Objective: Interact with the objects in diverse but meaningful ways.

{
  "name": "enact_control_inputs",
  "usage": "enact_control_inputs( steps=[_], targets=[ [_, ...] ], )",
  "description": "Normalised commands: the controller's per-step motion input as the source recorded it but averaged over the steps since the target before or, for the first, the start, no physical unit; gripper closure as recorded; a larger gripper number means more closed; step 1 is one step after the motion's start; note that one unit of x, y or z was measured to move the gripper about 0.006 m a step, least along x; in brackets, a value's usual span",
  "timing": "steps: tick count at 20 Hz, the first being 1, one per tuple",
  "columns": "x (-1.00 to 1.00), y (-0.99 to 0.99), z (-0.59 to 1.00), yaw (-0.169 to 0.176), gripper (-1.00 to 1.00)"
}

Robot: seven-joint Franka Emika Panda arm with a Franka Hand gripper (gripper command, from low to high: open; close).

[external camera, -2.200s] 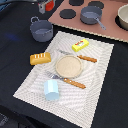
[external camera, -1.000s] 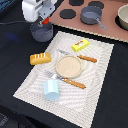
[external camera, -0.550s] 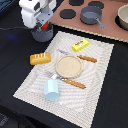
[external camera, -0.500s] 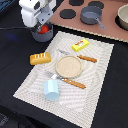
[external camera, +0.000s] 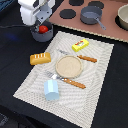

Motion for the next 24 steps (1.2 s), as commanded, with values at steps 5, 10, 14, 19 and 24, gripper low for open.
enact_control_inputs(
  steps=[5,10,14,19,24],
  targets=[
    [0.51,0.8,0.68,0.0,-1.0],
    [0.62,0.64,0.39,-0.002,-1.0],
    [0.75,0.31,0.09,-0.025,-1.0],
    [0.73,0.17,0.01,-0.051,-1.0],
    [0.72,0.13,0.07,-0.06,-1.0]
  ],
)
